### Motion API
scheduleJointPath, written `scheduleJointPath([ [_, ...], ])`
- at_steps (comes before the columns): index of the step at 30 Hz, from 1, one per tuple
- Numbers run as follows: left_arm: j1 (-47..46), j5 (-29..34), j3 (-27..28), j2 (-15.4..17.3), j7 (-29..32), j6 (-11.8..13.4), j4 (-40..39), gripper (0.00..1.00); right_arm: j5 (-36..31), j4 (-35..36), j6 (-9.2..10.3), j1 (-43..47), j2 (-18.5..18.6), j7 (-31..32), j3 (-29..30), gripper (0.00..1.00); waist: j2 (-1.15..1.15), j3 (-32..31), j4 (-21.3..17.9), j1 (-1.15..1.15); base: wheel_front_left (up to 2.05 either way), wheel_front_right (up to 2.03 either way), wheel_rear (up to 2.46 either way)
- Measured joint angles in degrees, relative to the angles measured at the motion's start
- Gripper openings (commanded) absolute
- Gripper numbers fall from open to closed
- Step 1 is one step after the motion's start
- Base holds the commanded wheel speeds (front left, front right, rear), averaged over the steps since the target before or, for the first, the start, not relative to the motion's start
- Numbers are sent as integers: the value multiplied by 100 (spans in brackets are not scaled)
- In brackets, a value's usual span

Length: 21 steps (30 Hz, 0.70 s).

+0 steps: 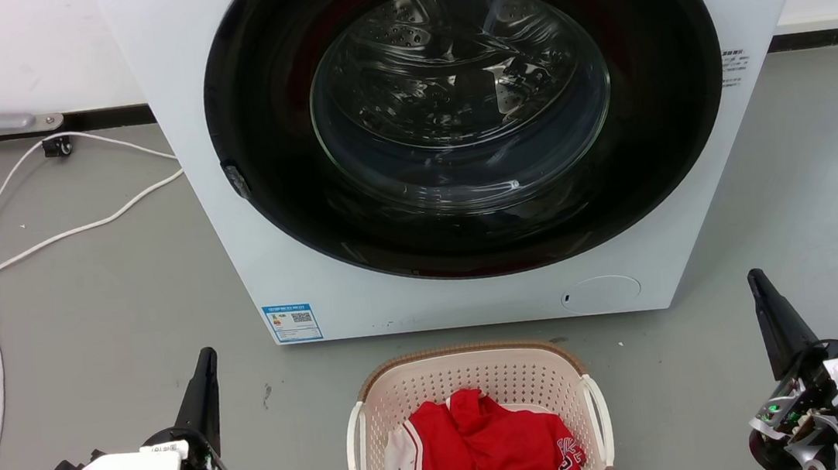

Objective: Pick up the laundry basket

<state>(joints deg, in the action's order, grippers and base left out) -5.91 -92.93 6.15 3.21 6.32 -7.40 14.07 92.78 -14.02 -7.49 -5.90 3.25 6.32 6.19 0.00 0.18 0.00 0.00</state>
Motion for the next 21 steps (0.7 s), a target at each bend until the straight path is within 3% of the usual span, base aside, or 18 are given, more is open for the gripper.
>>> scheduleJointPath([
  [17,-1,8,7,-5,7,0,0,0,-5,-1,0,-1,-5,2,9,0,0,0,0,0,0,0,0],
  [18,6,7,5,-9,7,0,11,100,-4,-11,0,7,-7,2,8,100,0,0,0,0,0,0,0],
  [21,127,0,-8,-37,7,7,158,100,-4,-152,1,132,-25,0,0,100,0,0,0,0,0,0,0],
])
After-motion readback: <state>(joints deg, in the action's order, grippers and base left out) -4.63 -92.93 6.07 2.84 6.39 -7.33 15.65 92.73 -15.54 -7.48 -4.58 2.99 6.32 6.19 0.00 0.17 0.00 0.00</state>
